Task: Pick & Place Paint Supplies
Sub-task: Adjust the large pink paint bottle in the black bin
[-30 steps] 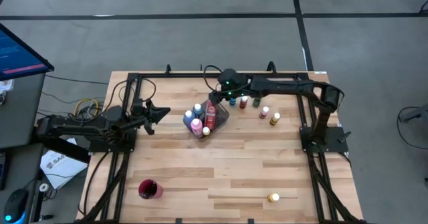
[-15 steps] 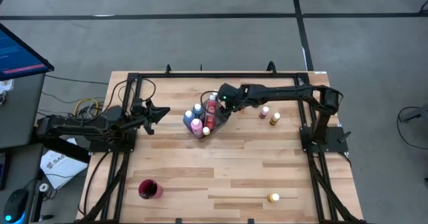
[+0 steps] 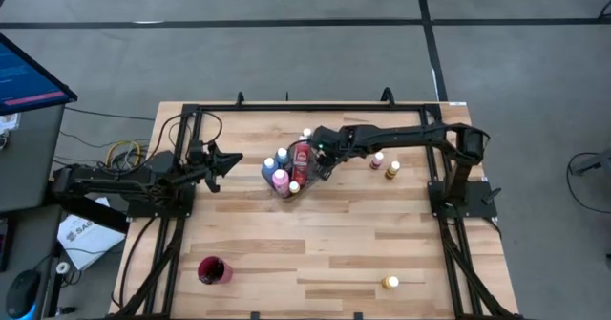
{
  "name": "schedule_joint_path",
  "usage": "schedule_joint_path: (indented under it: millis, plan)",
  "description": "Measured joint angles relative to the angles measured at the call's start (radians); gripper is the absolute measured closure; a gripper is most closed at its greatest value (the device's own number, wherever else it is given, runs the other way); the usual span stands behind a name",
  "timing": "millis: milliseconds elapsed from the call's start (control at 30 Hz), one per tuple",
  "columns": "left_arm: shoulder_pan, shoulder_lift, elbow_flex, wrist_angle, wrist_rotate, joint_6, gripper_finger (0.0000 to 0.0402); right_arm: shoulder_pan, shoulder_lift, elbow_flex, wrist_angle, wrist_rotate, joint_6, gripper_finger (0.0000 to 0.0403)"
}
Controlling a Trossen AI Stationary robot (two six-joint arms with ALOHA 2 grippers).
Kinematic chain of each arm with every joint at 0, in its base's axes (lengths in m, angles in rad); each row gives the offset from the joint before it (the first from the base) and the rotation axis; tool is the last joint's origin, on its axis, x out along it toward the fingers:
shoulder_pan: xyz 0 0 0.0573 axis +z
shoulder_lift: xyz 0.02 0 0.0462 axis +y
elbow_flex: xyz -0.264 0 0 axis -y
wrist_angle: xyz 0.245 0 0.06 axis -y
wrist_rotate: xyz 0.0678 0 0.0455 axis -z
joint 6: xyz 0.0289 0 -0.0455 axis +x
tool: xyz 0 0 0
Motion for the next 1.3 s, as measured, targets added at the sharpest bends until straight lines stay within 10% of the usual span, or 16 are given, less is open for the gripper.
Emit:
schedule_joint_path:
  millis: [733, 1300]
  plan:
    - [0.0, 0.0, 0.0, 0.007, 0.0, 0.0, 0.0398, 0.125, -0.007, -0.039, 0.035, -0.017, 0.086, 0.037]
    - [0.0, 0.0, 0.0, 0.007, 0.0, 0.0, 0.0398, 0.165, -0.007, -0.027, 0.026, -0.064, 0.097, 0.0277]
